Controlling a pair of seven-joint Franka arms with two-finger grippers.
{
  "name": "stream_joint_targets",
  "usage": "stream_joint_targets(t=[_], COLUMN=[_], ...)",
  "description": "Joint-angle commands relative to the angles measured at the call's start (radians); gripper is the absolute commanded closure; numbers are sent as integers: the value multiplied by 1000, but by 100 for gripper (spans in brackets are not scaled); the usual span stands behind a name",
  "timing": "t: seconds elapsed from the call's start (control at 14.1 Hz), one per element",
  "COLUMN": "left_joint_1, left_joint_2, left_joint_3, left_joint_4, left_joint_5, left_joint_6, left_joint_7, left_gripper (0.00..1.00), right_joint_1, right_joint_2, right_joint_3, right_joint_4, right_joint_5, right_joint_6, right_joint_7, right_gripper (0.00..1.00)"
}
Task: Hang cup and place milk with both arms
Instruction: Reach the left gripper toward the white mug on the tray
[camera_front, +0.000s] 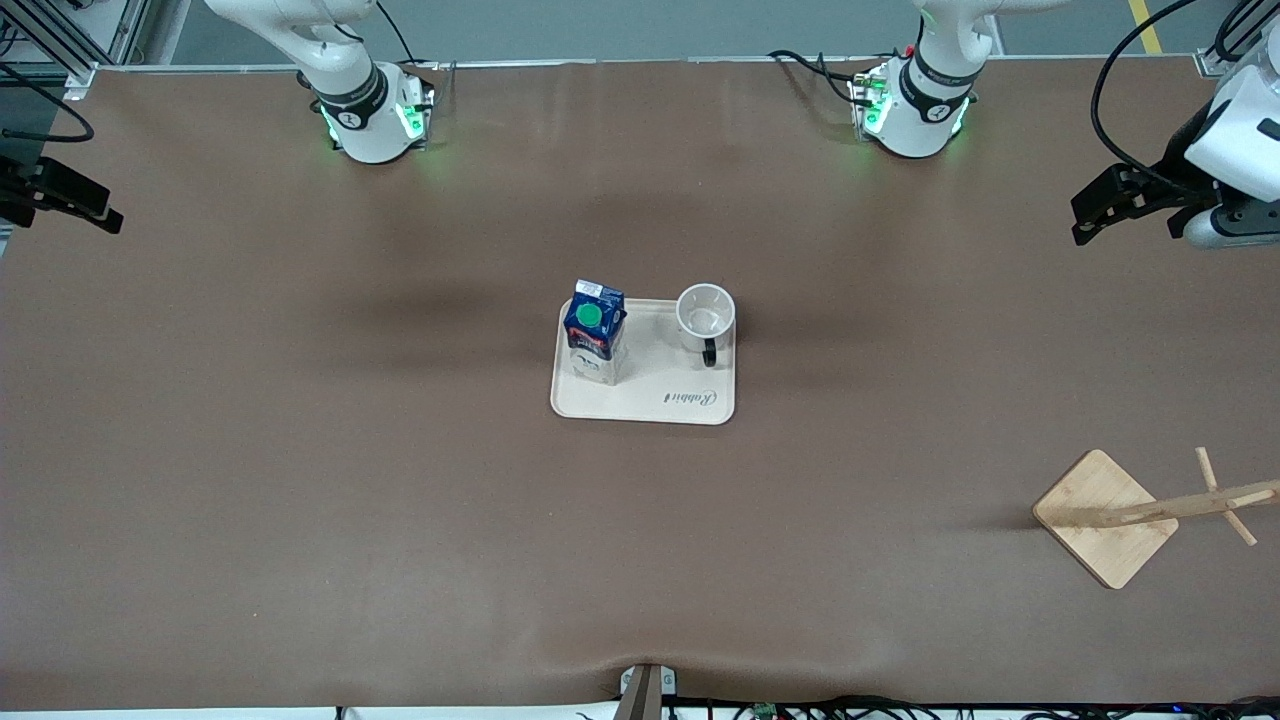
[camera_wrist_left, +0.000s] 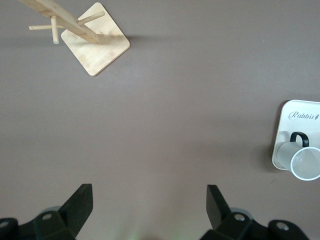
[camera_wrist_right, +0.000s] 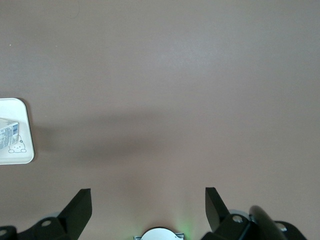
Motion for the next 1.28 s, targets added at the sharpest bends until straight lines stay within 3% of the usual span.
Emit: stream_joint_targets(t=[0.0,0.5,0.99,1.2], left_joint_1=[8,-9,-183,-260], left_joint_2=[16,42,129,138], left_joint_3=[-2,-13,-51,-54], left_joint_4=[34,32,9,-69], left_joint_5=[-17,-19,-20,-29], left_joint_6=[-19,-19,36,120], left_joint_7=[16,-22,-318,-416], left_gripper=[0,0,0,0], right_joint_1=[-7,-7,-7,-8], right_joint_2=[10,15,19,22], right_joint_3=[4,4,4,4], right_joint_4=[22,22,25,28], right_joint_5=[-8,-8,-11,-13], right_joint_6=[-3,-3,6,11], right_joint_7=[-4,-4,-5,-4], right_gripper=[0,0,0,0])
